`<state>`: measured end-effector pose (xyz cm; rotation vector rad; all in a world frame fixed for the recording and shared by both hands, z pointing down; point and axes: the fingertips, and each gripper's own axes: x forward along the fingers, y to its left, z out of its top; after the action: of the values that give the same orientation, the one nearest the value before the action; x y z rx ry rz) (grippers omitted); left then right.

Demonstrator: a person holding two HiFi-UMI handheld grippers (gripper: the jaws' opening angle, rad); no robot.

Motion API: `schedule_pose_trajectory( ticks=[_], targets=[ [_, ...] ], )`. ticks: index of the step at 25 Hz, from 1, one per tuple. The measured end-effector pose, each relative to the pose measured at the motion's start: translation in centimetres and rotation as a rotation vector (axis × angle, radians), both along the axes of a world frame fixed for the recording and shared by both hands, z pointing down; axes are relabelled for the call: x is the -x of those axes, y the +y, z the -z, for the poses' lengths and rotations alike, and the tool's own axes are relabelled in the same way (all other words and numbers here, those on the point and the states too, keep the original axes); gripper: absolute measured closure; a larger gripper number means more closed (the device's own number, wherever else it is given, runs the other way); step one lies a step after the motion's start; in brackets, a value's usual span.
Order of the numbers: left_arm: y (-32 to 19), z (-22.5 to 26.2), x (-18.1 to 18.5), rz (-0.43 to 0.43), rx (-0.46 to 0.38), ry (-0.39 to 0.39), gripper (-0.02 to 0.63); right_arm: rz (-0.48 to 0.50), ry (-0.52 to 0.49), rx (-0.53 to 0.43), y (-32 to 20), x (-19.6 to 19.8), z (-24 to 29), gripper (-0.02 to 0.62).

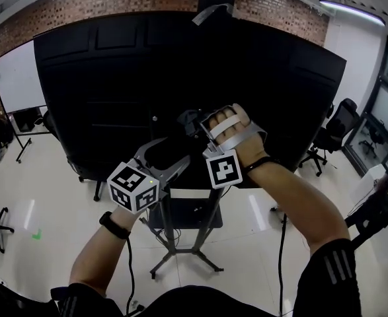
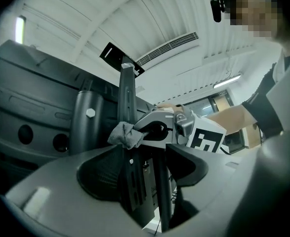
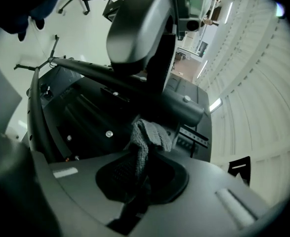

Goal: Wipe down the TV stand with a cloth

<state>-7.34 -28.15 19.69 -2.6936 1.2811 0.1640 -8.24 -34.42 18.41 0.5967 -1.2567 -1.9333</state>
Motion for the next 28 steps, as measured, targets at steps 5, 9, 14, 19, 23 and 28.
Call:
schedule_pose_trajectory(
  ticks=[5,9,14,19,23,28],
  targets=[
    [0.1,-2.3,-0.3,-0.007,0.027,-0.005,0.305,-0.008,0.02,0.062,-0.1,0.1,-4.3,0.578],
    [0.1,-3.9,-0.4,-0.014,0.055,0.005,0.305,-0.019,0.023,0.092,0.0,0.2,-6.7,0.58],
    [0.0,-6.2,-0.4,-0.011,0.085,0.009,0.307,-0.006,0.01,0.139,0.3,0.8,-9.6,0.578],
    [0.0,-8.5,0.0,-0.011,0.13,0.03,0.307,-0.009,0.012,0.193,0.4,0.8,-13.0,0.578],
    [0.0,-9.9,0.2,-0.01,0.157,0.047,0.307,-0.01,-0.002,0.22,0.4,1.0,-15.1,0.578],
    [0.3,-11.7,-0.2,-0.02,0.19,0.047,0.308,-0.015,-0.022,0.251,0.5,1.2,-17.1,0.578]
  ],
)
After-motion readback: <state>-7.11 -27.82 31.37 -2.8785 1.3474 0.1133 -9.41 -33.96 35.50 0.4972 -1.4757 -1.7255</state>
